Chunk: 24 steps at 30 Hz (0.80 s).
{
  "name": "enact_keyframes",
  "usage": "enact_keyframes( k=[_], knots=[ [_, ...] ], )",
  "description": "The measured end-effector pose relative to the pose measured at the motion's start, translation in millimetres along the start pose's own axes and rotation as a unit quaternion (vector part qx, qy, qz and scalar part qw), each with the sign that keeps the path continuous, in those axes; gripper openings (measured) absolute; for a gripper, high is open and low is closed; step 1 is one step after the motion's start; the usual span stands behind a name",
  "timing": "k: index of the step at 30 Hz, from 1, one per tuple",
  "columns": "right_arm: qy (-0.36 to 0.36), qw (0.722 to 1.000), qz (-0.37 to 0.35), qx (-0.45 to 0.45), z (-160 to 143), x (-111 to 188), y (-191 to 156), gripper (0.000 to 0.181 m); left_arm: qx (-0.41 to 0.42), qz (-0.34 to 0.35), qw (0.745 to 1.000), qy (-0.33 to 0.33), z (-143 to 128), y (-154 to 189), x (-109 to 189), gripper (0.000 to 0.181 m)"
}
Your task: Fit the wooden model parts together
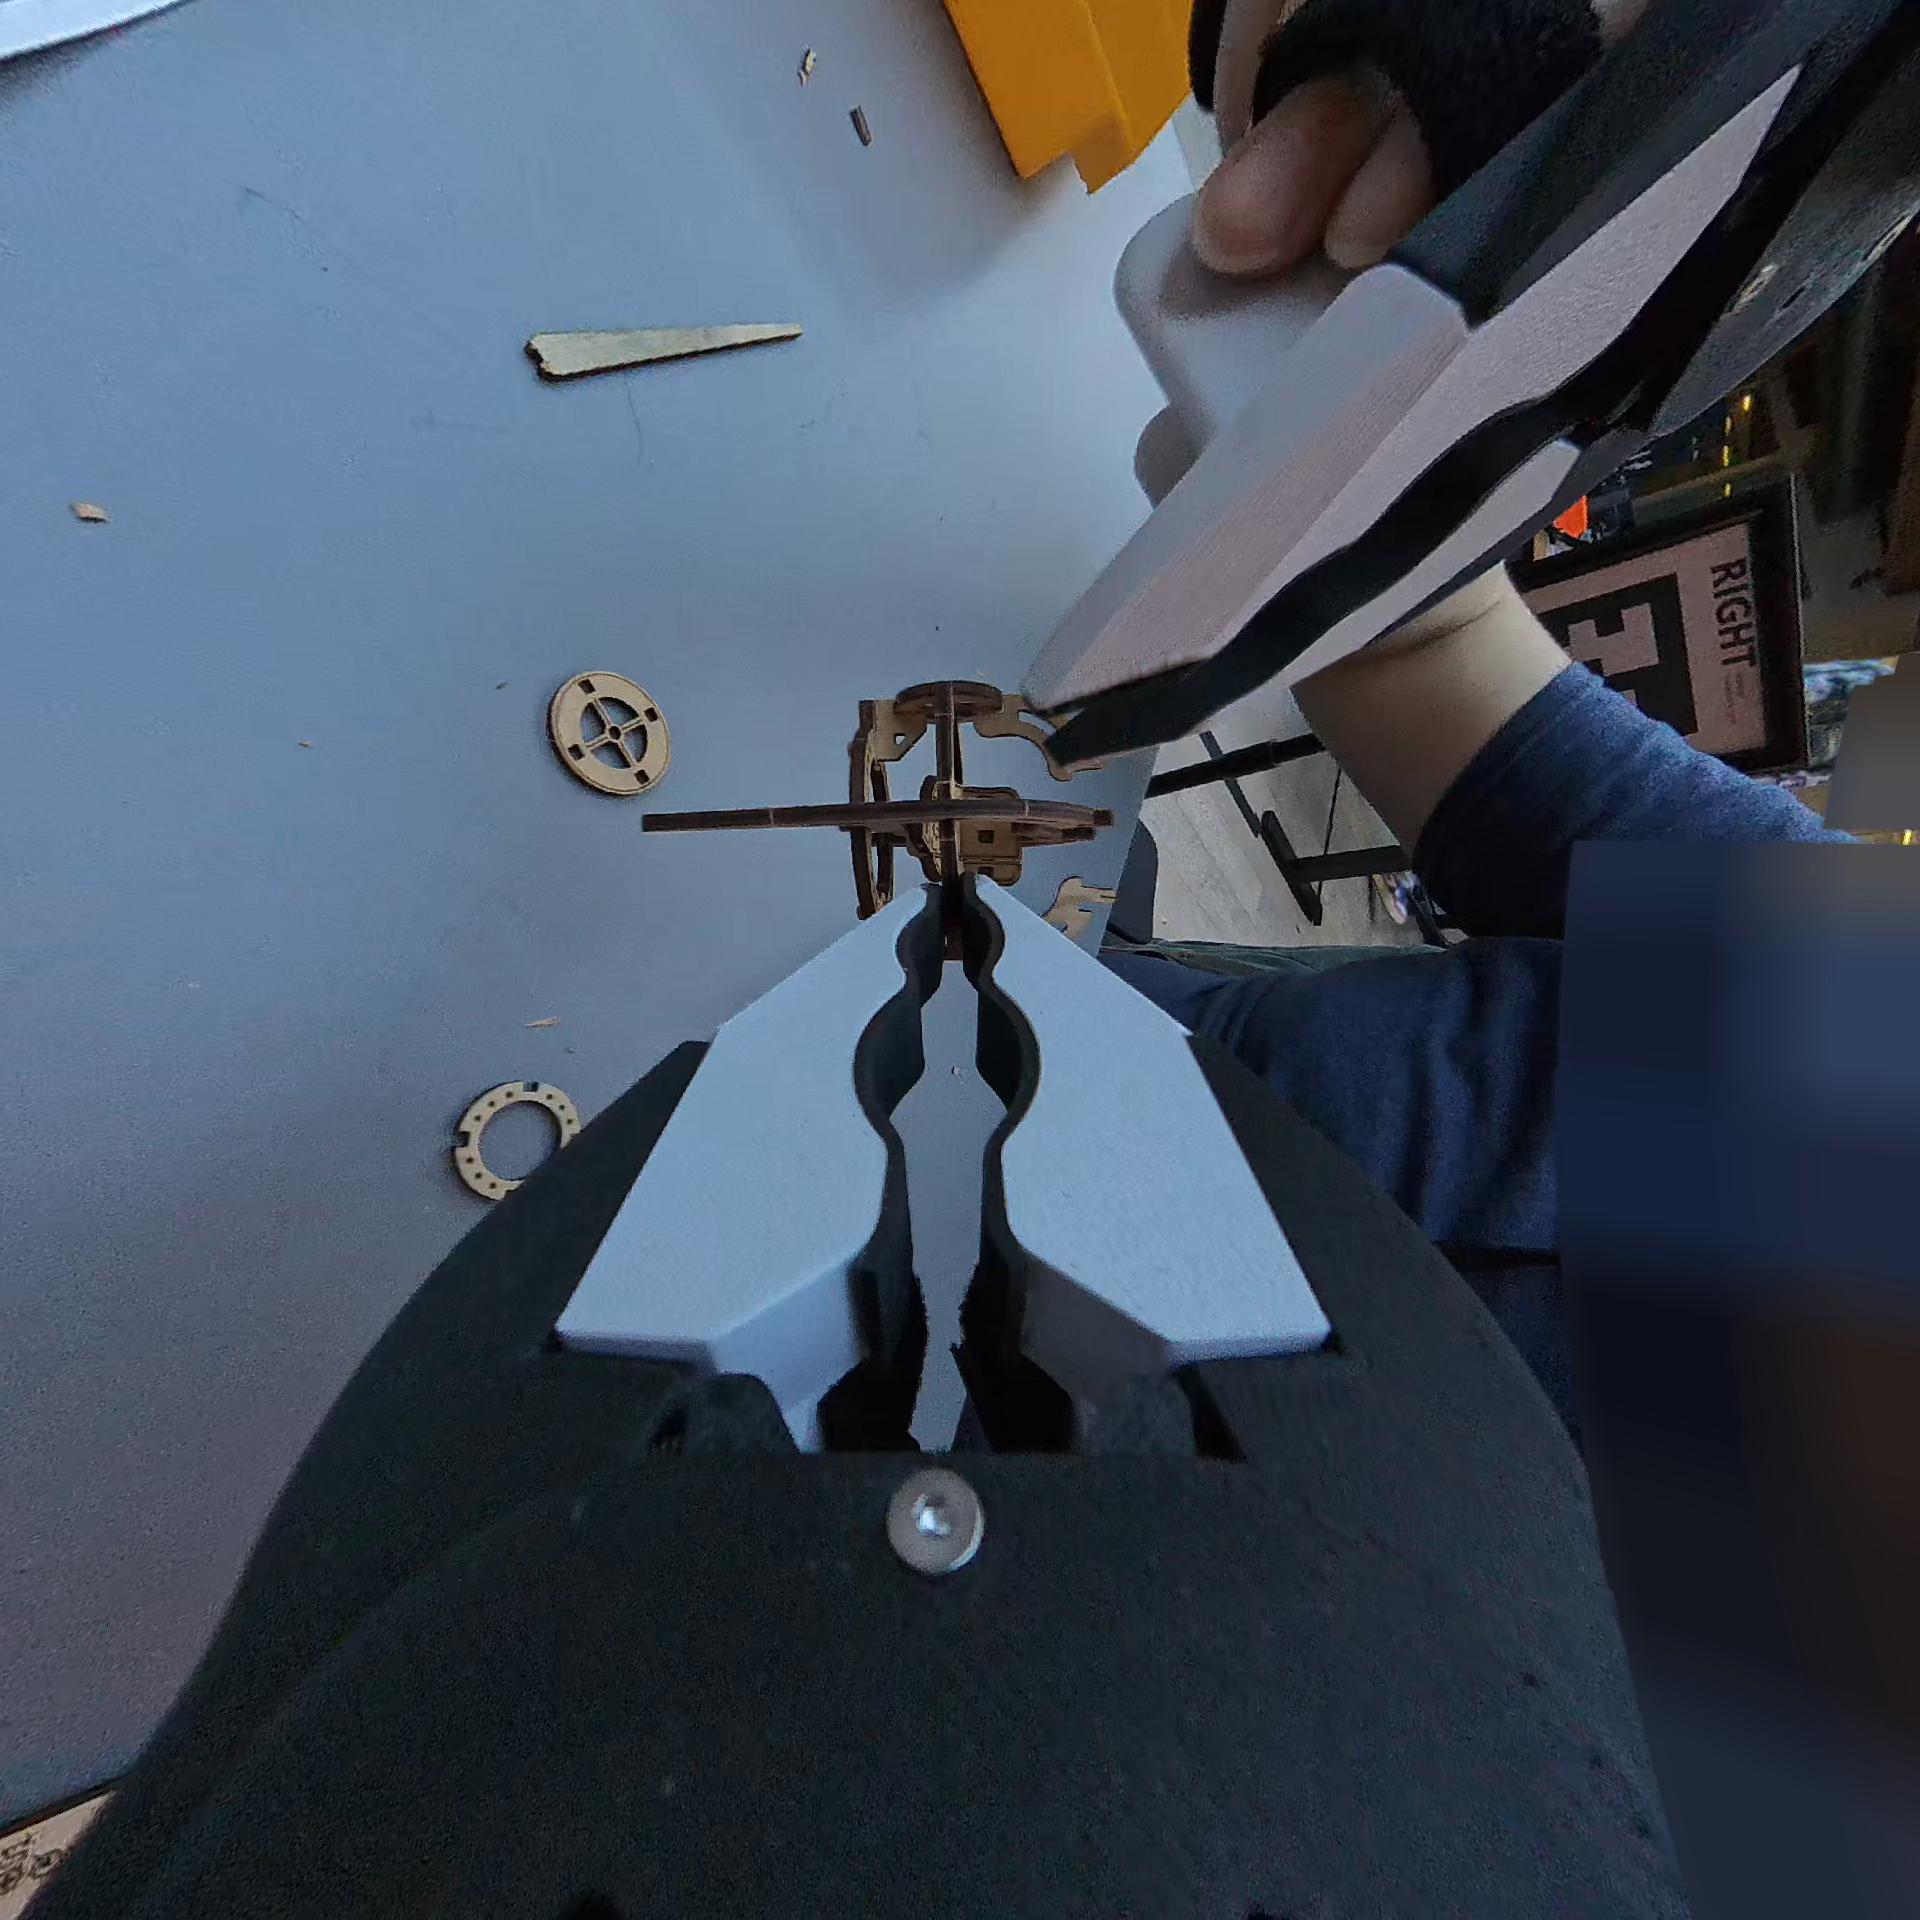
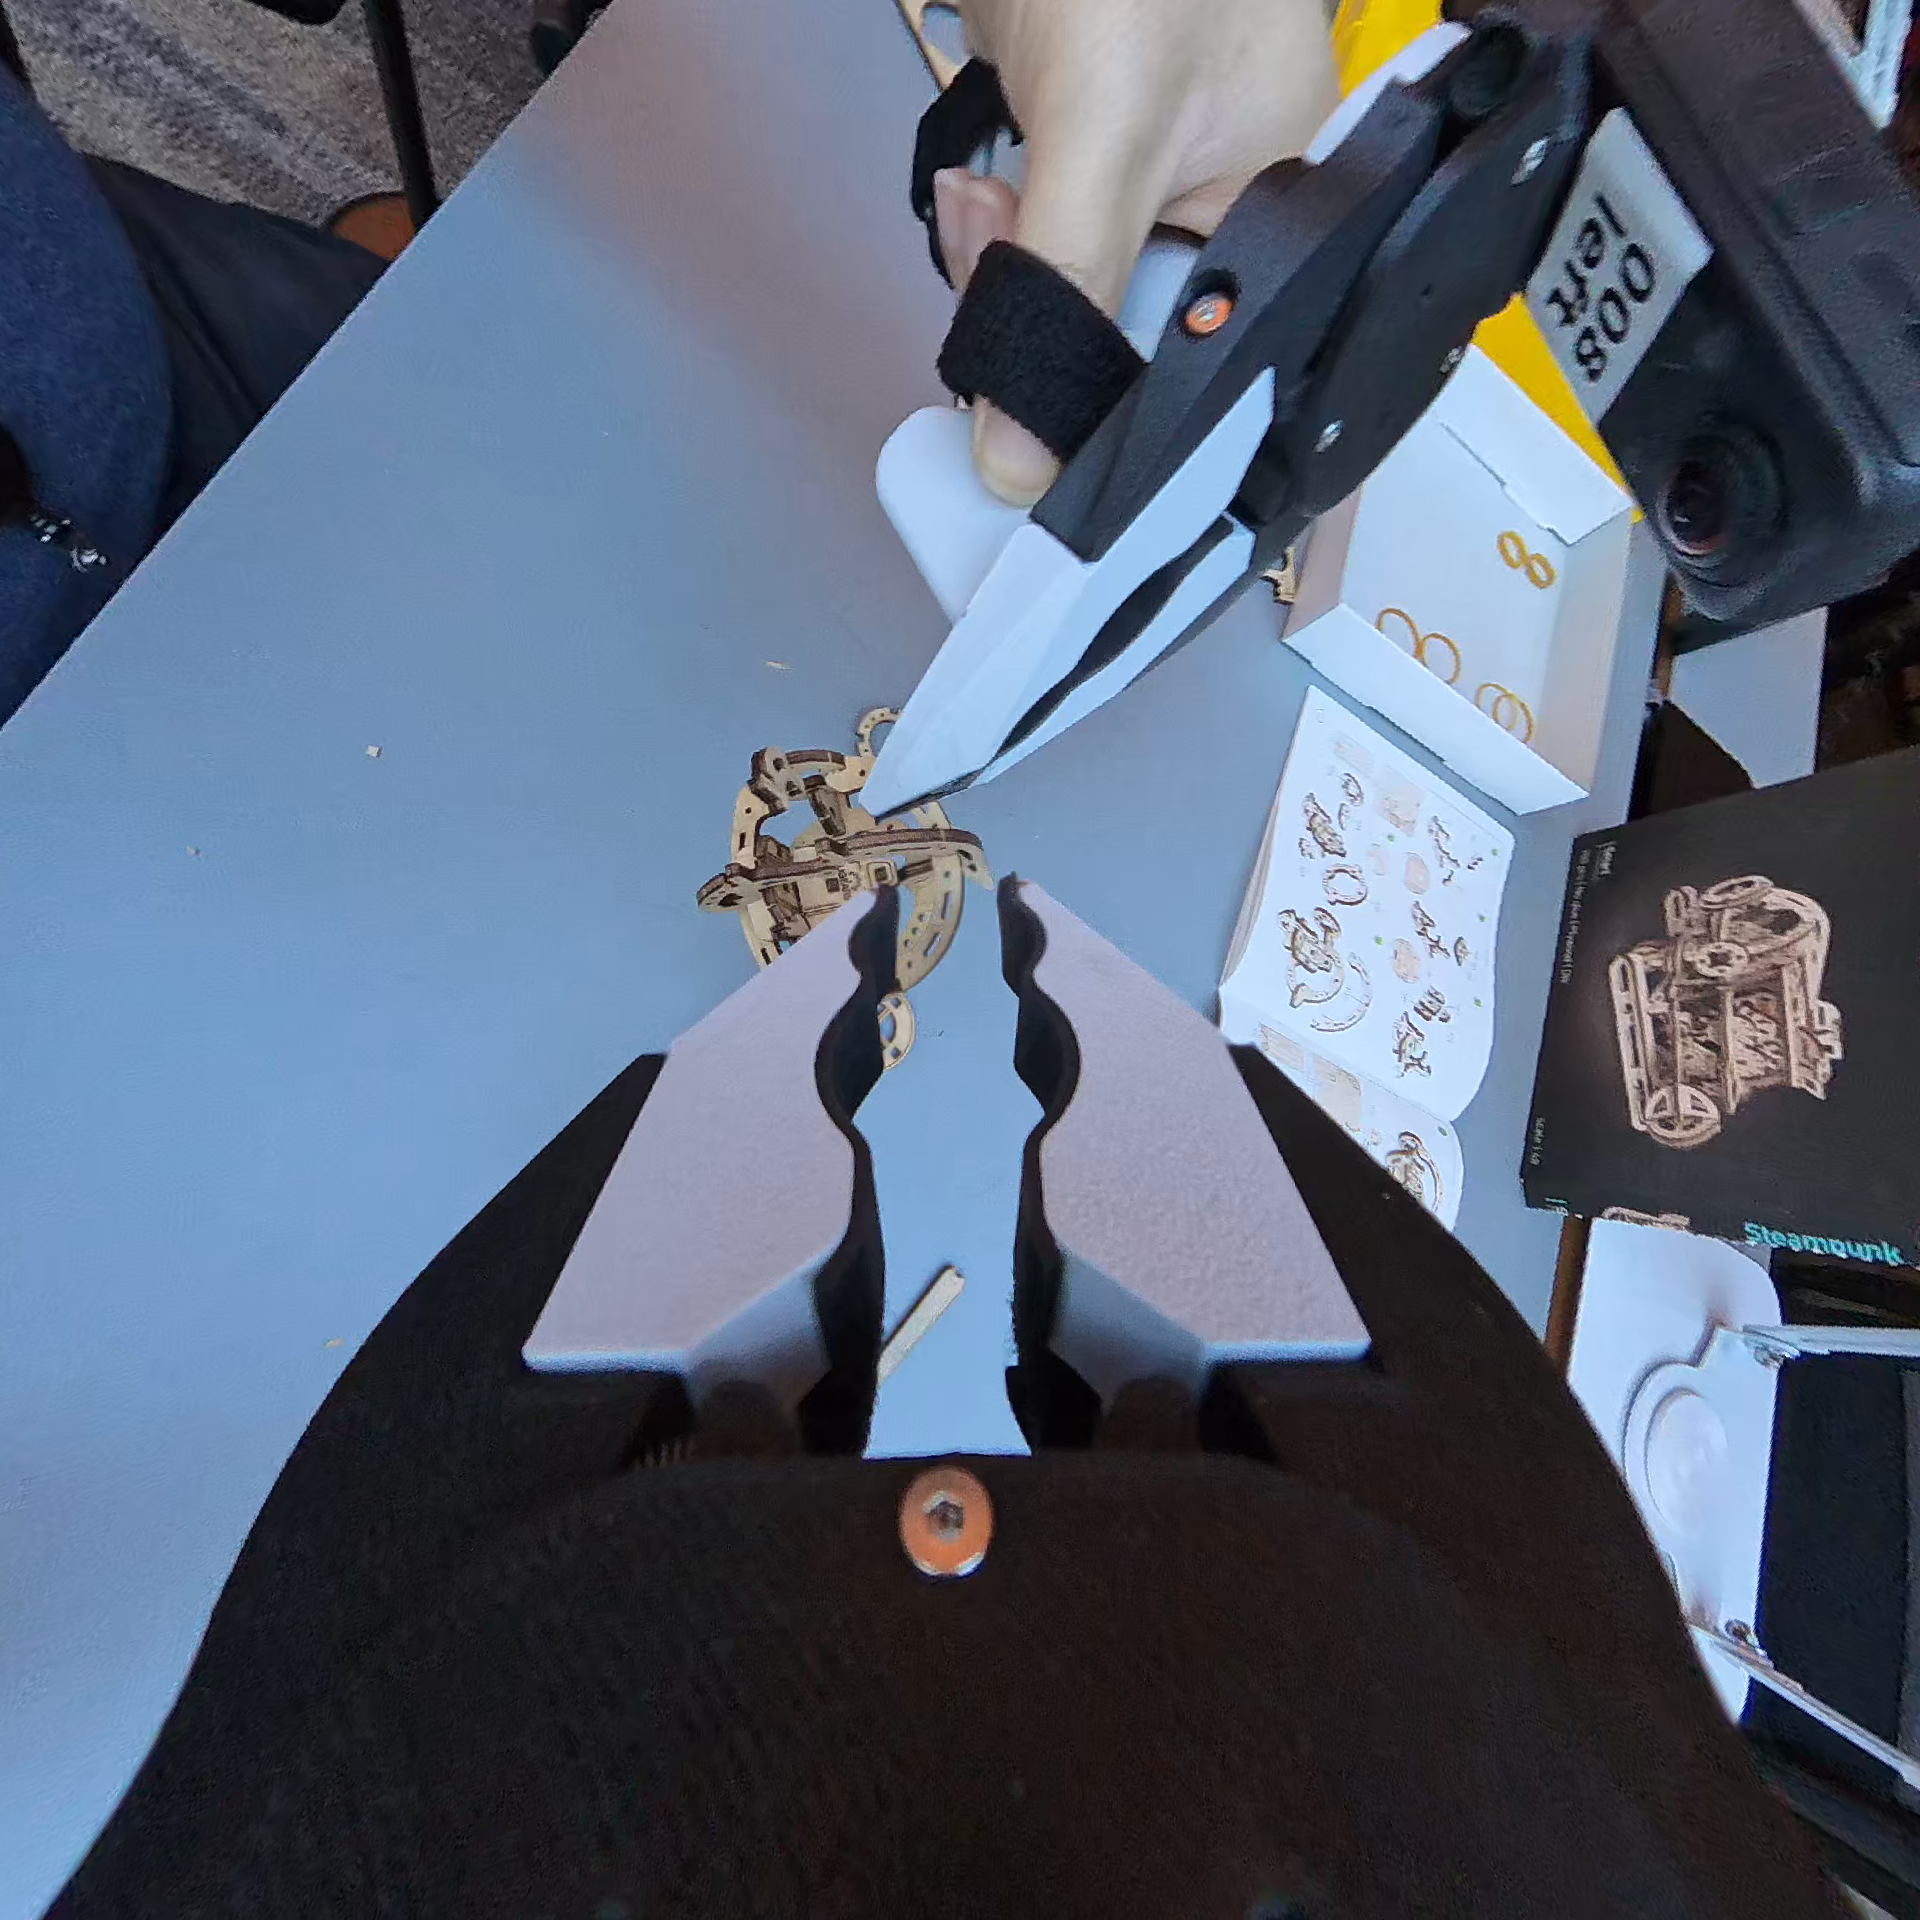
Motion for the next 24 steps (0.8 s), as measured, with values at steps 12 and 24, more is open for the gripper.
enact_keyframes(
  k=[12,24],
  knots=[
    [-0.041,0.997,-0.014,0.070,10,-8,-10,0.020,-0.031,0.009,0.999,-0.020,-5,17,-3,0.000],
    [-0.064,0.984,-0.076,0.149,20,0,-14,0.009,-0.048,0.005,0.999,-0.015,-7,31,-2,0.000]
  ],
)
Point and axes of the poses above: each gripper's, where its closed fingertips meet, x back along the fingers, z out of its top, y = z × x across the jaws, the point moved 2 cm from there along x, back along the fingers, and after that the axes turned 3 degrees about x, right-handed, at the moved point
